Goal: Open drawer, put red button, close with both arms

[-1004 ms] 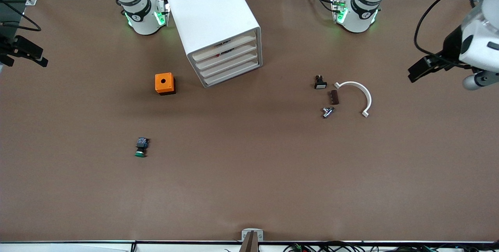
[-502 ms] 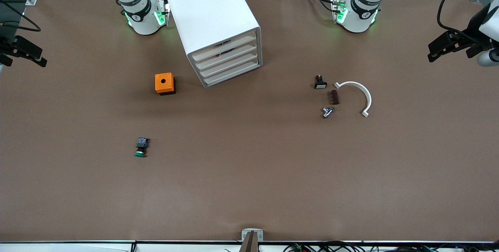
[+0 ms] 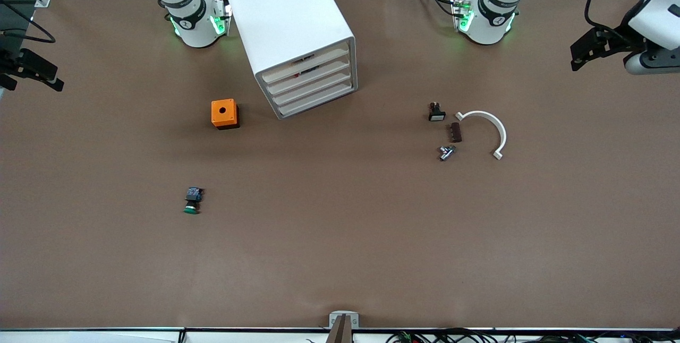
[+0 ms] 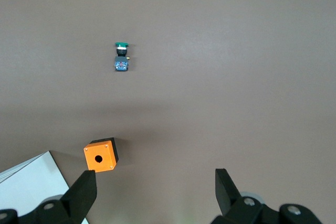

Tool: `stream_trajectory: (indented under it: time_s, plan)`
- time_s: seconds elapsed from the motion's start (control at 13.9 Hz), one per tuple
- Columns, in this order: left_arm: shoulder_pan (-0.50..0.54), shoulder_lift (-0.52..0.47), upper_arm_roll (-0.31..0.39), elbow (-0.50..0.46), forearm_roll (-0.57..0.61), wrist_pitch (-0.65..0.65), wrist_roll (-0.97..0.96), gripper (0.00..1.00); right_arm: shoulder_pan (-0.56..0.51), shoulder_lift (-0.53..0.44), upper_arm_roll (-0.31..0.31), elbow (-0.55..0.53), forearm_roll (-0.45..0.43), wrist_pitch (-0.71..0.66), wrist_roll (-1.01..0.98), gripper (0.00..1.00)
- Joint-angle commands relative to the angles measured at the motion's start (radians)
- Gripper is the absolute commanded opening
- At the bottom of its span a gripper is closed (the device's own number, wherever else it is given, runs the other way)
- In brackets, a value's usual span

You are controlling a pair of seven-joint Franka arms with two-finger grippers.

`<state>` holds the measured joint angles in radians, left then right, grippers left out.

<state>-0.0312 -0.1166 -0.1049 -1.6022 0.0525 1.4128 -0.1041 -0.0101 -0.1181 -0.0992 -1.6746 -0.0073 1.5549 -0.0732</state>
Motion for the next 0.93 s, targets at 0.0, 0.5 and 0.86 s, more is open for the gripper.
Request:
stream_trajectory:
  time_s: [0.0,0.5,0.86]
  plan:
    - [0.002,-0.08,-0.028,-0.091,-0.005,0.026,0.023,1.0,-0.014,-0.026,0.012,-0.025,-0.013,0.01,-0.008,1.0]
    - [0.01,-0.075,-0.015,-0.099,-0.069,0.084,0.058,1.0,-0.014,-0.028,0.012,-0.025,-0.013,0.011,-0.008,1.0]
    - [0.01,-0.035,-0.012,-0.055,-0.059,0.081,0.041,1.0,-0.008,-0.025,0.015,-0.025,-0.013,0.033,-0.008,1.0]
